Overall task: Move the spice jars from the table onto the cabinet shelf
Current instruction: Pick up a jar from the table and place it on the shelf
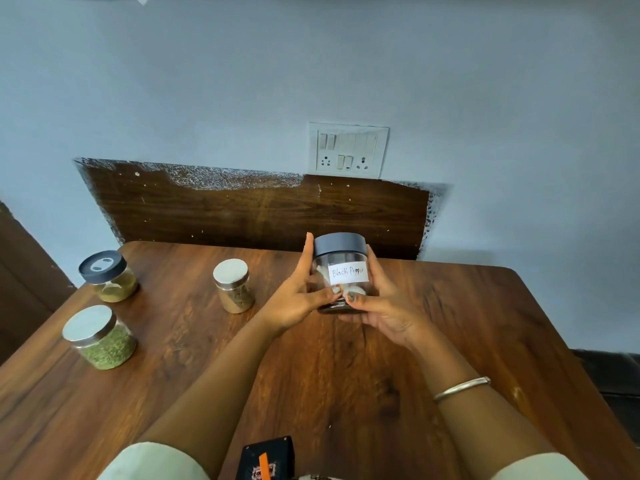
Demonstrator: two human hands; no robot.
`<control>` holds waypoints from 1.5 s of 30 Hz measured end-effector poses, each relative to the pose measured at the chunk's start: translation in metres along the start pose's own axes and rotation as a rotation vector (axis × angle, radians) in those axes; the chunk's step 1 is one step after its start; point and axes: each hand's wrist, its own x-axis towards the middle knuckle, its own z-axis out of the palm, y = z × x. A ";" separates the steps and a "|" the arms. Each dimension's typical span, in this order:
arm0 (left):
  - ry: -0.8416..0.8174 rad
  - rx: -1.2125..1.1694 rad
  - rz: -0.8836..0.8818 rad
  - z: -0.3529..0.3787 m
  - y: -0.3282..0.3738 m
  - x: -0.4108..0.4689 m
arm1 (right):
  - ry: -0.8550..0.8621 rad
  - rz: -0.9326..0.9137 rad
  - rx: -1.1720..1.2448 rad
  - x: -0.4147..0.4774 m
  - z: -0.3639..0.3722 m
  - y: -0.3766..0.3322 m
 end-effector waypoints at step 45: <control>0.292 0.729 0.587 -0.054 0.290 0.107 | 0.324 -0.653 -1.004 0.026 0.006 -0.318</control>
